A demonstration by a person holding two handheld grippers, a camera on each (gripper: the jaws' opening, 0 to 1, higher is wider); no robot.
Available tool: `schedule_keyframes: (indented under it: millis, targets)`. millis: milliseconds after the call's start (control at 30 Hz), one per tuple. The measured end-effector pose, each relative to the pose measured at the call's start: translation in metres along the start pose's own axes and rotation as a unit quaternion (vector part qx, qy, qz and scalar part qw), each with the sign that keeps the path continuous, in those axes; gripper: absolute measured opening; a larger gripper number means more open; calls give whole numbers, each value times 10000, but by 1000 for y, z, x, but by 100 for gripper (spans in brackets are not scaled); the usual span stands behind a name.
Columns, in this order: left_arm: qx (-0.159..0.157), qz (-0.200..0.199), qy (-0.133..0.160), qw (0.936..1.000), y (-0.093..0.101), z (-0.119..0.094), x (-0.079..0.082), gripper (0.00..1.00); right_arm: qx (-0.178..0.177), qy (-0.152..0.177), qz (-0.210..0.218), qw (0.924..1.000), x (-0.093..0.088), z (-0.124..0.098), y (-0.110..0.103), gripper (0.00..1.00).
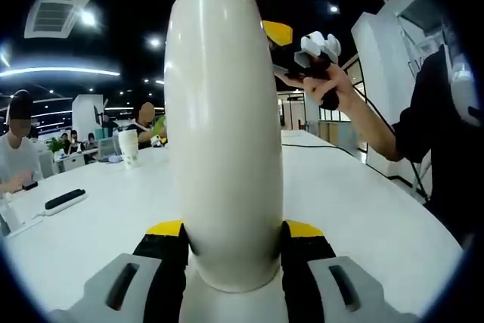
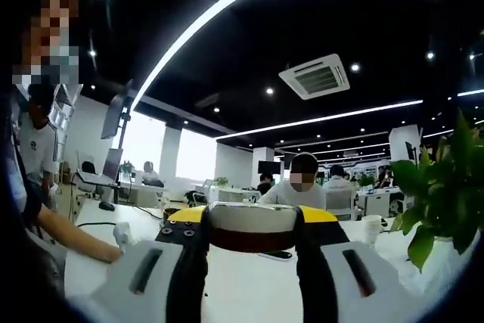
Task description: Grasp the water cup twist off the cup lid place the cup lid on the table
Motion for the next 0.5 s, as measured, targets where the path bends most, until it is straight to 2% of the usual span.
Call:
schedule_keyframes:
  millis: [500]
  targets:
    - [16, 0, -6, 10000, 2, -1, -3, 50, -160, -246, 117, 9995, -25, -14, 8, 47]
Point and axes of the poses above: the point that each gripper's makers call its tool centre point, and the gripper's own axes: z roughly forward along the fingers, y roughly to its right, x roughly out of its top, the point moved 2 cm from there along -z, roughly backward along the fingers, and after that the axes turned 7 degrees about -z, right-handed, at the moved point
